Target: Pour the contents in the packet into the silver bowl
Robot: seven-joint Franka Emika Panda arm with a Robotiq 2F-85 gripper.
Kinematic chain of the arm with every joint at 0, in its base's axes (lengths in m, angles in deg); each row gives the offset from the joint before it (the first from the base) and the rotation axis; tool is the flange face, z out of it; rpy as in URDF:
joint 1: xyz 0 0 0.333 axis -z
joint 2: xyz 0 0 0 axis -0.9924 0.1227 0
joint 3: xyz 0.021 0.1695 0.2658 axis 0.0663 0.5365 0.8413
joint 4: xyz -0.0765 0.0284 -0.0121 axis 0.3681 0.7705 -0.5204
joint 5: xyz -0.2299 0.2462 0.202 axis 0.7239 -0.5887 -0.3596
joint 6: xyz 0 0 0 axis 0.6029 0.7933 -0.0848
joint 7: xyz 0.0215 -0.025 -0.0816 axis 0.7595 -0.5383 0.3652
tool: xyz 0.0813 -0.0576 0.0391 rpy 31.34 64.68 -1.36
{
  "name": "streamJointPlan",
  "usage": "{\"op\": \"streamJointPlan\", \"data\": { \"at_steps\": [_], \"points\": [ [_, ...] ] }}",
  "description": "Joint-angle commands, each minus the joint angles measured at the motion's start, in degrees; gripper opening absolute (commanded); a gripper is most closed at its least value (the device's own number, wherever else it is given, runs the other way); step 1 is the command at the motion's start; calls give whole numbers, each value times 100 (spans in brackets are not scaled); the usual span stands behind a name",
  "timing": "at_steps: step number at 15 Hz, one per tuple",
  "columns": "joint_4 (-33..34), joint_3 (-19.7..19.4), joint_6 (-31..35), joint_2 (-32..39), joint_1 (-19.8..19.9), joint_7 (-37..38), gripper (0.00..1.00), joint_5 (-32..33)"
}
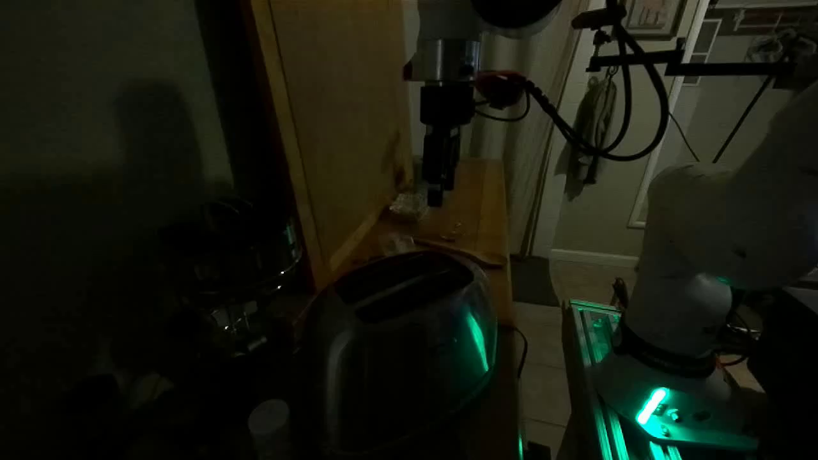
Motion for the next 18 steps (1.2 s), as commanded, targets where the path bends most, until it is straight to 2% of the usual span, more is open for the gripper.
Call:
{"op": "streamJointPlan", "data": {
  "at_steps": [1, 8, 10, 13, 15, 18],
  "points": [
    [11, -9, -14, 2, -9, 3, 100, 6],
    [11, -9, -14, 2, -9, 3, 100, 6],
    [52, 181, 424, 234, 364, 650, 100, 472],
    [87, 310, 805, 550, 679, 1339, 100, 1023],
    [199, 440, 734, 879, 863, 1914, 100, 1323],
    [448, 536, 392, 1459, 967, 2708, 100, 1432]
  ]
}}
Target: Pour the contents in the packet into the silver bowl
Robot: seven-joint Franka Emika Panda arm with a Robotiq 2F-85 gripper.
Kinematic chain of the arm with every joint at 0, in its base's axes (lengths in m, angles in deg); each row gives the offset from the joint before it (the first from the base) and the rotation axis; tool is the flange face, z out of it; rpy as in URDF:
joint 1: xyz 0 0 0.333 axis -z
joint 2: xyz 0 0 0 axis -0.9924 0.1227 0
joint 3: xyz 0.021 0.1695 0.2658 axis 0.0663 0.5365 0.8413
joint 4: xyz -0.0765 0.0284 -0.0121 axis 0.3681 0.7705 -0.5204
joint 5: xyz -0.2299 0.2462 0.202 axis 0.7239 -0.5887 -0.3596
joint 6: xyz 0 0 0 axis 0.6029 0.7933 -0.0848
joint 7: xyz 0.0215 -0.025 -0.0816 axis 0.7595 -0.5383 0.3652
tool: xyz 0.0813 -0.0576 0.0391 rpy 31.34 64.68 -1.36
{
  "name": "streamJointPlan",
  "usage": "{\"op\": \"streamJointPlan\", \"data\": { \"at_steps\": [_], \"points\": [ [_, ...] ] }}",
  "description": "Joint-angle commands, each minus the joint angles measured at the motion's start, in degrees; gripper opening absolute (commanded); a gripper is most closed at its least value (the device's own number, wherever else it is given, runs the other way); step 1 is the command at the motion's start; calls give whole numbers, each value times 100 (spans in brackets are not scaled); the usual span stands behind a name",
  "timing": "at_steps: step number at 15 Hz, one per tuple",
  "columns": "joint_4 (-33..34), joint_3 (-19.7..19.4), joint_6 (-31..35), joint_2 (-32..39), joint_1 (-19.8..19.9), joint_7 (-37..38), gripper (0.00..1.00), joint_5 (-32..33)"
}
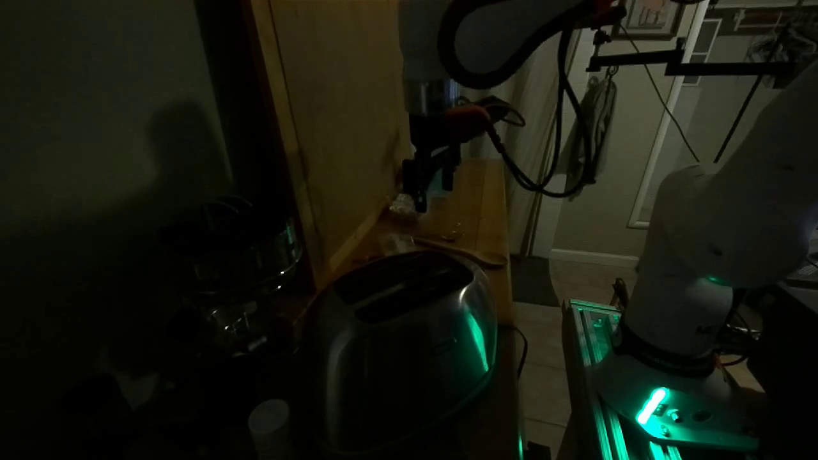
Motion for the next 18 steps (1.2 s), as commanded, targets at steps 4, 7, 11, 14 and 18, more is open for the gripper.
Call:
{"op": "streamJointPlan", "data": {
  "at_steps": [4, 7, 11, 14, 18],
  "points": [
    [247, -16, -120, 700, -26, 779, 100, 56],
    [395, -44, -120, 938, -40, 835, 100, 56],
    [581, -412, 554, 1674, 131, 1256, 100, -450],
    [593, -761, 1403, 2163, 169, 1171, 100, -878],
    [583, -1032, 2689, 2774, 131, 1080, 100, -1287]
  ]
}}
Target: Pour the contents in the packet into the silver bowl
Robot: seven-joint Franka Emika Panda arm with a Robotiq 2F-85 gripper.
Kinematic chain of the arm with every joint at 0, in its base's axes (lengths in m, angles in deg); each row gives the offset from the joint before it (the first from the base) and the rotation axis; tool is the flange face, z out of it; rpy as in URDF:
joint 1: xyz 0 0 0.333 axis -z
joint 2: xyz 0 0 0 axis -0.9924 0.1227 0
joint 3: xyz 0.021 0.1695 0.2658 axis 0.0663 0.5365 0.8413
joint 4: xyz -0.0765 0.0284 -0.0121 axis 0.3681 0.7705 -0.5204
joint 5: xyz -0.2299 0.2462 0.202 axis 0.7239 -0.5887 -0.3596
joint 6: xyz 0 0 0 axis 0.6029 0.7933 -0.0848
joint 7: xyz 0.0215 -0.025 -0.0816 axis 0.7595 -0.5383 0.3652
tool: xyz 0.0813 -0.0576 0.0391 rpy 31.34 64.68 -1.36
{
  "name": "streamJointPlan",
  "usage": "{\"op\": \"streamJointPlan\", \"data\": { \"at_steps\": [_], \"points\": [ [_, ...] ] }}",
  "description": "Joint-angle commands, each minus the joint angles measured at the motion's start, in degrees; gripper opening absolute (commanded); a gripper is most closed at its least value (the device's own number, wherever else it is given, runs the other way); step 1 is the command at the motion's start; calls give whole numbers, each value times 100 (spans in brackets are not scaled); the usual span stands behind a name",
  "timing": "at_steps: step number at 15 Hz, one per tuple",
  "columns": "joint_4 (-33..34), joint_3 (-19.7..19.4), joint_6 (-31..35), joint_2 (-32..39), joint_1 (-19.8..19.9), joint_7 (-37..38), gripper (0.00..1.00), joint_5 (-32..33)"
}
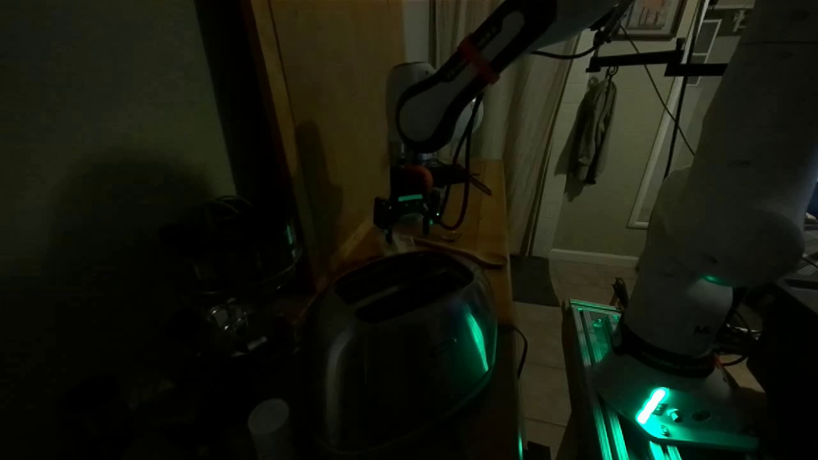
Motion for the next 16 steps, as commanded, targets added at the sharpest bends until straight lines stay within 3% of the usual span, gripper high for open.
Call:
{"op": "streamJointPlan", "data": {
  "at_steps": [1, 5, 6, 12, 13, 16],
  "points": [
    [218, -161, 841, 619, -23, -84, 100, -434],
    [295, -278, 1585, 923, -67, -13, 100, -466],
    [312, -303, 1685, 966, -78, -6, 78, -445],
    [412, -511, 1799, 1181, -190, 149, 38, 36],
    [422, -548, 1761, 1198, -219, 186, 72, 142],
    [422, -651, 1707, 1235, -302, 283, 83, 461]
  ]
}}
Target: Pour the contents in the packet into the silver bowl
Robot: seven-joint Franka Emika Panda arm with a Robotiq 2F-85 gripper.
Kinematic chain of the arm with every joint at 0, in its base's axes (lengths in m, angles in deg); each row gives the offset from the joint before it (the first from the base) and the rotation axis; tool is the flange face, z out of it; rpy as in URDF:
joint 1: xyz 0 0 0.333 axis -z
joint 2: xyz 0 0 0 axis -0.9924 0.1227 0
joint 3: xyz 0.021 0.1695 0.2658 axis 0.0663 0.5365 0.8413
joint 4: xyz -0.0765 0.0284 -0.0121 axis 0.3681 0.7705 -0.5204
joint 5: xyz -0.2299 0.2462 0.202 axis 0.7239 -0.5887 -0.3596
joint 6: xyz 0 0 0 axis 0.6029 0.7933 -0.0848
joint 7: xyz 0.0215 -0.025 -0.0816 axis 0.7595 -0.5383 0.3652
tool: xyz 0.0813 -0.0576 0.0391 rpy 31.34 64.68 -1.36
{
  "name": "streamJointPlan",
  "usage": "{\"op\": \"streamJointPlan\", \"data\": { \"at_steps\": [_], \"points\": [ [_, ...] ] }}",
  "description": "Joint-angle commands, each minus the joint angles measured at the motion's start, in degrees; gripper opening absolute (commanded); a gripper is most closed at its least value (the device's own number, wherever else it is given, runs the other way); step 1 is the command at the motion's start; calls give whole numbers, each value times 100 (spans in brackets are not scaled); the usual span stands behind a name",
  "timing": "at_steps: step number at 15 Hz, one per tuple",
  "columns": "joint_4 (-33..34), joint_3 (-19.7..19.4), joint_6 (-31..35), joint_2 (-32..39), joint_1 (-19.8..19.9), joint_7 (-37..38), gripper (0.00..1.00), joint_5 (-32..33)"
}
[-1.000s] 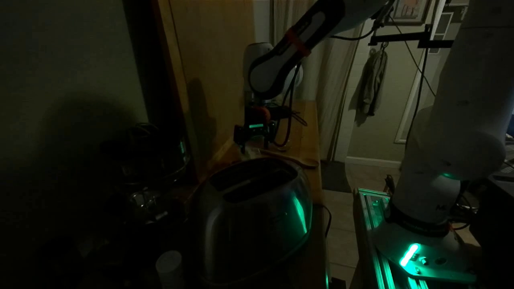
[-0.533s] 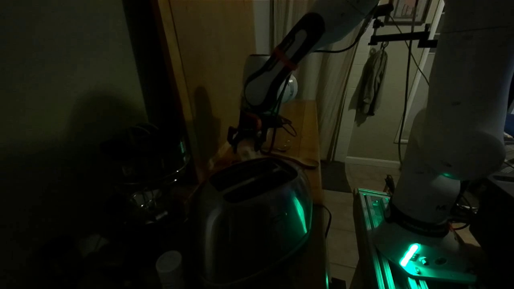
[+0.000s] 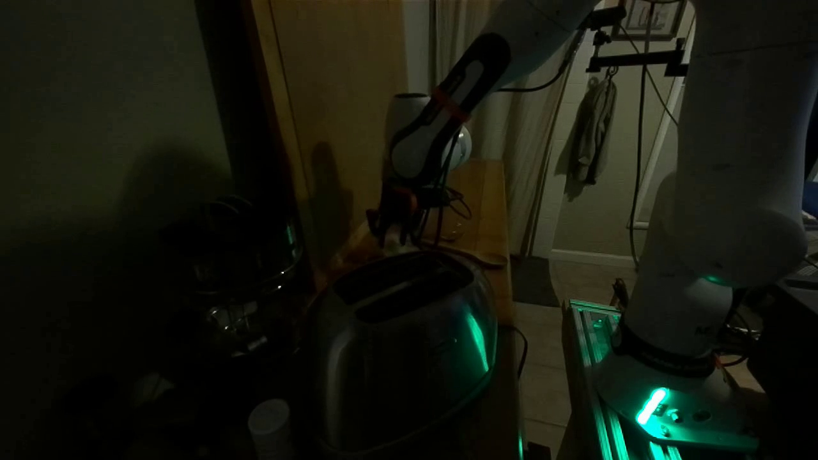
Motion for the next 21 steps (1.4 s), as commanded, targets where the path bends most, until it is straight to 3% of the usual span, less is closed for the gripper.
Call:
{"op": "streamJointPlan", "data": {
  "at_steps": [1, 2, 4, 11, 21],
  "points": [
    [143, -188, -86, 135, -180, 249, 88, 439],
    [138, -203, -119, 129, -201, 255, 47, 487],
    [148, -218, -188, 117, -228, 256, 50, 514],
    [259, -232, -577, 49, -281, 352, 3, 604],
    [952, -347, -1837, -118, -33, 399, 1, 312]
  ]
}}
